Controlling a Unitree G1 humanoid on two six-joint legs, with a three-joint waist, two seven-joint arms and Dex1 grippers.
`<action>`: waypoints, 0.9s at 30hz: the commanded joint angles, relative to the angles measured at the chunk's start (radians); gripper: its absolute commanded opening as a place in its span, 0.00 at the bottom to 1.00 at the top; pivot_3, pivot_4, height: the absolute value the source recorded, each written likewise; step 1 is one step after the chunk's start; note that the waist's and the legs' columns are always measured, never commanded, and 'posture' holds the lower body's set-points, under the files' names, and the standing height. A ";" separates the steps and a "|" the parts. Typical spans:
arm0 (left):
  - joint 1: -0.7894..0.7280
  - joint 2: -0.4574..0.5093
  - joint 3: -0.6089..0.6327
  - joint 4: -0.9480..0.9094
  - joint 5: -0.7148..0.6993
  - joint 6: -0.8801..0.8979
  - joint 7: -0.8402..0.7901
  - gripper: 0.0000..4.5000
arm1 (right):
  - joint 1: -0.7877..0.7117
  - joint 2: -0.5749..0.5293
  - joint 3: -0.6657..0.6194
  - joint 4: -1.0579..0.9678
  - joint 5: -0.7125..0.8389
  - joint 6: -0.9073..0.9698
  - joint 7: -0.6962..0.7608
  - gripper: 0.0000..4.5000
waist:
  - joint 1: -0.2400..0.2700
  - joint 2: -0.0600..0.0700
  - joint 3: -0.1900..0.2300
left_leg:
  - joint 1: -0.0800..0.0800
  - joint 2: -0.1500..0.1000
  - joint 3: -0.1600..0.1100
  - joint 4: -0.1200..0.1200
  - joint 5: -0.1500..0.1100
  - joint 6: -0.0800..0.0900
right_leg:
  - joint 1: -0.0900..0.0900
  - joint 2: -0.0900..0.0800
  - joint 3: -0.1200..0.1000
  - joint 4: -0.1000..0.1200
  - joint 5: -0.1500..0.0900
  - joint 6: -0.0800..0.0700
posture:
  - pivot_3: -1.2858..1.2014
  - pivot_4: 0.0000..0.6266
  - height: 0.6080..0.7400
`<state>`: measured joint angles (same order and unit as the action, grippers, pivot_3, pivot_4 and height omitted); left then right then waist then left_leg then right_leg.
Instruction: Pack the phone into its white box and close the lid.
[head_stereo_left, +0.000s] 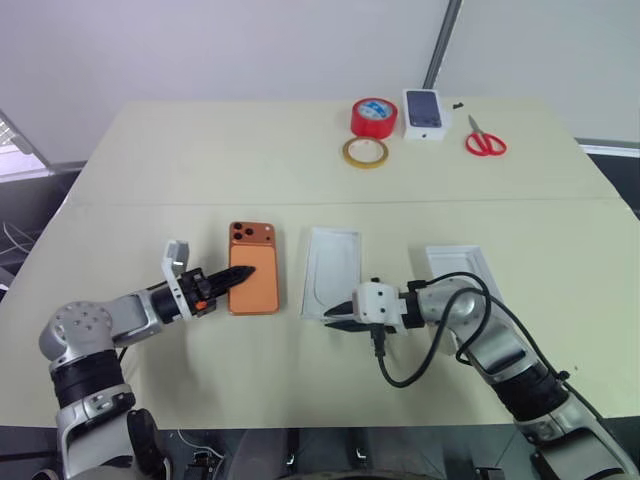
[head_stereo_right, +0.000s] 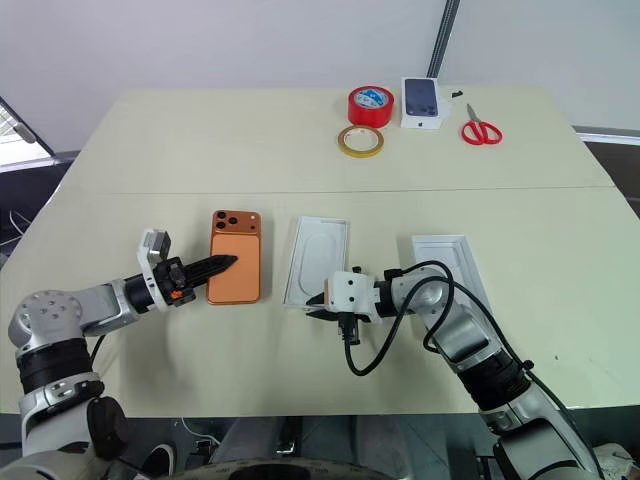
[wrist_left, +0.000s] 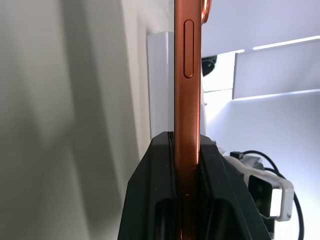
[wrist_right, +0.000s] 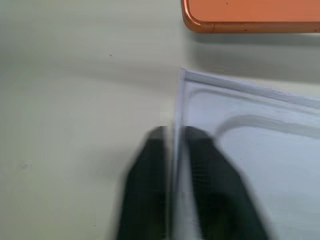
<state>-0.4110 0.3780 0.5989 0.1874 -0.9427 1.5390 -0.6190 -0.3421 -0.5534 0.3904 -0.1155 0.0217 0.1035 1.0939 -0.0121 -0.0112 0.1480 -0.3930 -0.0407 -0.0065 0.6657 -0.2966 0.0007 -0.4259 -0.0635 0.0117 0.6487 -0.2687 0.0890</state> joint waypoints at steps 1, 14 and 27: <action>-0.037 -0.012 0.018 -0.038 -0.050 -0.004 0.015 0.06 | -0.007 0.002 0.005 -0.007 -0.003 -0.012 -0.002 0.00 | 0.000 0.000 0.000 | 0.000 0.000 0.000 0.000 0.000 -0.001 | 0.000 0.000 0.000 0.000 0.000 0.000 | 0.52 0.24 1.00; -0.186 -0.168 0.009 -0.018 -0.056 -0.083 0.174 0.06 | -0.121 0.161 0.039 0.061 -0.092 0.114 -0.166 0.00 | -0.001 -0.001 0.000 | 0.000 0.000 0.000 0.000 0.002 -0.004 | -0.001 0.001 0.000 0.001 0.000 0.000 | 0.52 0.24 1.00; -0.169 -0.134 -0.138 0.046 -0.019 -0.188 0.108 0.06 | -0.086 0.075 -0.053 -0.169 0.111 0.234 -0.038 0.66 | 0.000 -0.001 0.001 | 0.000 0.000 0.000 0.001 0.002 -0.004 | 0.000 0.001 0.000 0.001 0.000 0.000 | 0.52 0.24 1.00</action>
<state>-0.5626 0.2379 0.4863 0.2367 -0.9570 1.3671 -0.4734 -0.4128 -0.4670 0.3892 -0.2072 0.0720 0.3132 1.0312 -0.0121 -0.0118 0.1486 -0.3931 -0.0411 -0.0065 0.6662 -0.2945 -0.0029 -0.4261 -0.0625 0.0117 0.6496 -0.2686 0.0892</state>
